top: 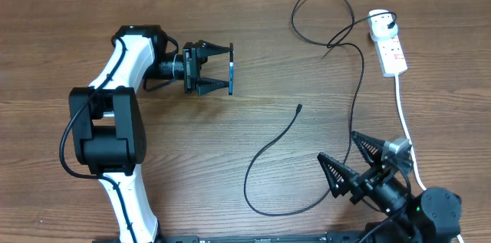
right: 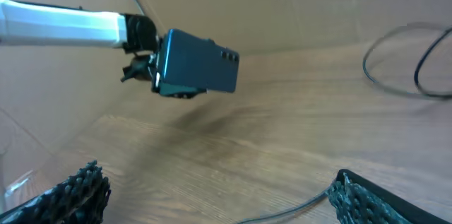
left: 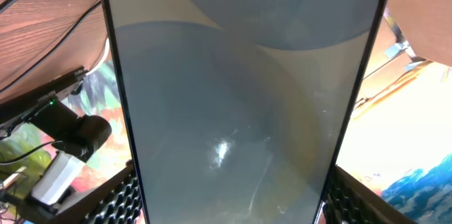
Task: Plug charger to phone and switch on socket
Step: 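Move the right gripper toward the phone held by the left gripper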
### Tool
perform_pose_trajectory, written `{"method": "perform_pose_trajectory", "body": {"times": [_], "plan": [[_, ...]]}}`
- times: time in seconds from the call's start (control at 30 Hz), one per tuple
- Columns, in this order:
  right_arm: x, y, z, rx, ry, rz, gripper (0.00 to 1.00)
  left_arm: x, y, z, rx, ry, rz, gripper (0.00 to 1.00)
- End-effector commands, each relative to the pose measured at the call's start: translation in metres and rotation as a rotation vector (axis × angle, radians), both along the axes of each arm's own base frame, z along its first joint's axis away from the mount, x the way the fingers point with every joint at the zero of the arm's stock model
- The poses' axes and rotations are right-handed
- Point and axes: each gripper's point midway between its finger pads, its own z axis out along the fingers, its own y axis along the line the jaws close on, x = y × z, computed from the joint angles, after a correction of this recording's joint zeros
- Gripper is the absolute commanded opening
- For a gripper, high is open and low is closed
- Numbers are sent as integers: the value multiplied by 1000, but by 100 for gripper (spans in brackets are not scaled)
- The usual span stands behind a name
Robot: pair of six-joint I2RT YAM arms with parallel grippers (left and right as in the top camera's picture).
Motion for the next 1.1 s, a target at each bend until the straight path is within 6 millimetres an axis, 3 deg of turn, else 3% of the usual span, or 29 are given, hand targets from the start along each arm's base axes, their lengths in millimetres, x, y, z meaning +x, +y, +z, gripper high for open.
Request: {"method": "perform_pose_trajectory", "body": {"times": [0.0,0.2,0.47,0.57,0.8,0.93,1.07], "plan": [[13,2,11,-13,79,15,100,4,-4,10,-51,-20,4,61],[42,18,2,-94,220,99,100,3,-7,10,-51,-20,-3,61],[75,79,14,-240,281,188,100,2,-11,10,-51,-31,-13,61],[96,115,17,-297,329,146,100,-1,-15,7,-36,-35,-29,61],[129,149,22,-347,394,65,100,-1,-23,6,-35,-58,-49,61],[133,159,31,-311,363,88,100,1,-24,-2,5,-40,-58,61],[117,187,46,-218,348,266,100,5,-27,-4,18,-24,-61,61]]}}
